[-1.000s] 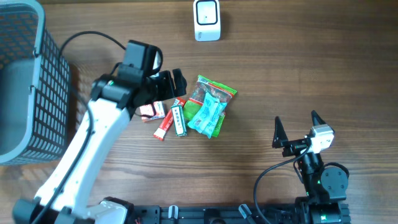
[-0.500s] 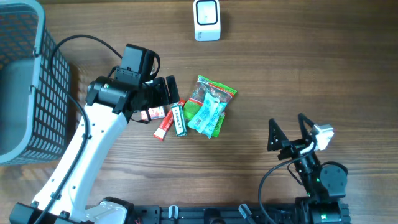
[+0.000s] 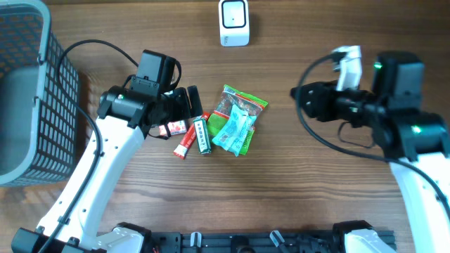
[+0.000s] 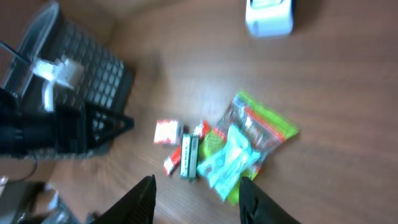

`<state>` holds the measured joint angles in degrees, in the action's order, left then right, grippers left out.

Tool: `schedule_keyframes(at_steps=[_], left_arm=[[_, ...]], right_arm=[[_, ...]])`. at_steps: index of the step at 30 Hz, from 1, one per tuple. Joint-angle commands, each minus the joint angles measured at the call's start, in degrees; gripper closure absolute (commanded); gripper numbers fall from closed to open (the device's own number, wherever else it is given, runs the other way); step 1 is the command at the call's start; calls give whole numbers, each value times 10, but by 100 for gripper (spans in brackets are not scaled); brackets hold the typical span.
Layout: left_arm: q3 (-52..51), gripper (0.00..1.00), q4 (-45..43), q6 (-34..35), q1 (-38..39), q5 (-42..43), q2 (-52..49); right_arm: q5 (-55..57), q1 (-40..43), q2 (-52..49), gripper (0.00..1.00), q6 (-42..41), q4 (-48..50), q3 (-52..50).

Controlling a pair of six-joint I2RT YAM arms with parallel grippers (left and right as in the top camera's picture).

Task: Scan the item barcode
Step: 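Reach the right gripper to the pale green pouch and grasp it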

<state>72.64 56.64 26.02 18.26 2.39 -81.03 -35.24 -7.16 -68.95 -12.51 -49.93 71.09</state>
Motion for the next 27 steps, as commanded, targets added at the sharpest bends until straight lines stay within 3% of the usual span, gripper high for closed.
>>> schedule_keyframes(at_steps=[1, 4, 7, 10, 12, 20, 22, 23, 25, 27], left_arm=[[0, 0, 0, -3, -1, -8, 0], [0, 0, 0, -3, -1, -8, 0], [0, 0, 0, -3, -1, -8, 0], [0, 0, 0, -3, -1, -8, 0], [0, 0, 0, -3, -1, -7, 0], [0, 0, -3, -3, -1, -37, 0], [0, 0, 0, -3, -1, -56, 0], [0, 0, 1, -3, -1, -62, 0], [0, 0, 5, -3, -1, -95, 0], [0, 0, 16, -3, -1, -164, 0]], right_arm=[[67, -98, -70, 48, -1, -16, 8], [121, -178, -151, 43, -31, 2, 8], [126, -207, -213, 43, -31, 9, 8], [130, -231, -273, 53, -30, 14, 8], [156, -247, -315, 65, -29, 28, 8], [189, -251, -433, 64, -6, 62, 8], [189, -251, -448, 72, -12, 68, 8], [189, -251, -449, 84, -11, 68, 8], [189, -250, -440, 84, -9, 47, 11], [187, -243, -400, 75, 13, 21, 33]])
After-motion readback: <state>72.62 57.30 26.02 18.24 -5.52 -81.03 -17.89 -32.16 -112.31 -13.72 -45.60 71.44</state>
